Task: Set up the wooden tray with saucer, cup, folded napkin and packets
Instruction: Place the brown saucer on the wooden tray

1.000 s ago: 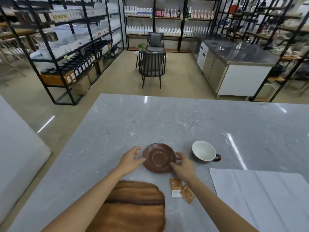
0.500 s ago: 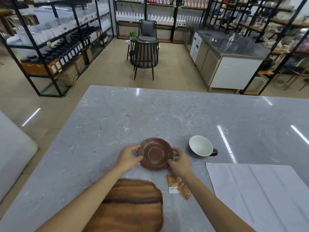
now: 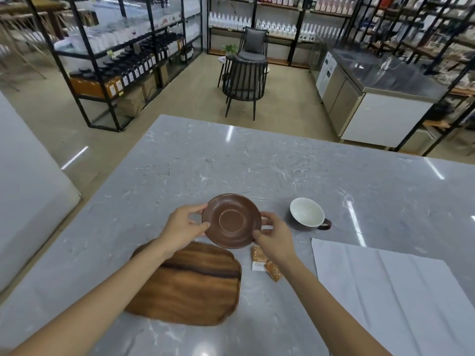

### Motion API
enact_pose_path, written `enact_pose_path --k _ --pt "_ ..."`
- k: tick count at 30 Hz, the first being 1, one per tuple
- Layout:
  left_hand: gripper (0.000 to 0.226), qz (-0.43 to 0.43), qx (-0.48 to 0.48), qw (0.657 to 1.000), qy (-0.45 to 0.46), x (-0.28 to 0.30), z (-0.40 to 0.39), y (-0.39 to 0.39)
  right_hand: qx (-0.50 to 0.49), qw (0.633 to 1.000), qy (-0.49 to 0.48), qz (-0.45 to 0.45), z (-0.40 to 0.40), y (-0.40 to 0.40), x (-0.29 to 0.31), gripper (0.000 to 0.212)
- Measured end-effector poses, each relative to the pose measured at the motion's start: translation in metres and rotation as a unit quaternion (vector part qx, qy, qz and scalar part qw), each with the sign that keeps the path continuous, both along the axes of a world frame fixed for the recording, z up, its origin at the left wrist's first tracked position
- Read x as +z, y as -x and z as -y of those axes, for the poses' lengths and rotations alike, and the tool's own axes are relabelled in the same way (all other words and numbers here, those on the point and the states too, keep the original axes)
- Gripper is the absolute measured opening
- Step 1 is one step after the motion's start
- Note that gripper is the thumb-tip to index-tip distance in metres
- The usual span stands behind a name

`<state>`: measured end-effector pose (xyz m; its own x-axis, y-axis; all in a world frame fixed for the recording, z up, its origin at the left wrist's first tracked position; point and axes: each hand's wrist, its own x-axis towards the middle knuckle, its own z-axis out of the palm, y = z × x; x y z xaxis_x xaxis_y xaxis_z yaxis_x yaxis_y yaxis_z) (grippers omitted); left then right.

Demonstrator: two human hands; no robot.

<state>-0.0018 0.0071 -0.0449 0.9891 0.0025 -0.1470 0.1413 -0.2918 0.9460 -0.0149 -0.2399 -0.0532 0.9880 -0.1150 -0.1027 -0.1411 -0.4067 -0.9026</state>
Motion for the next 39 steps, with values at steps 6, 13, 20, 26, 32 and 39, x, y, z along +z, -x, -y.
enact_pose_path --k 6,13,20,26,32,39 --pt "0.058 0.024 0.049 0.998 -0.021 -0.002 -0.013 0.047 0.042 0.999 0.011 0.024 -0.013 0.024 0.003 0.047" --pt "0.058 0.024 0.084 0.990 -0.111 -0.022 -0.031 0.092 0.104 0.994 0.031 0.021 -0.030 0.052 -0.010 0.042" --pt "0.061 0.001 0.082 0.985 -0.154 -0.044 -0.038 0.126 0.161 0.982 0.088 0.045 -0.042 0.075 -0.028 0.054" --pt "0.062 -0.018 0.075 0.984 -0.160 -0.049 -0.039 0.132 0.181 0.976 0.120 0.030 -0.041 0.084 -0.035 0.056" --pt "0.065 0.000 0.059 0.982 -0.177 -0.052 -0.038 0.138 0.170 0.978 0.123 0.017 -0.042 0.091 -0.035 0.057" --pt "0.074 -0.013 0.021 0.977 -0.211 -0.054 -0.038 0.138 0.153 0.980 0.129 0.015 -0.043 0.099 -0.034 0.061"
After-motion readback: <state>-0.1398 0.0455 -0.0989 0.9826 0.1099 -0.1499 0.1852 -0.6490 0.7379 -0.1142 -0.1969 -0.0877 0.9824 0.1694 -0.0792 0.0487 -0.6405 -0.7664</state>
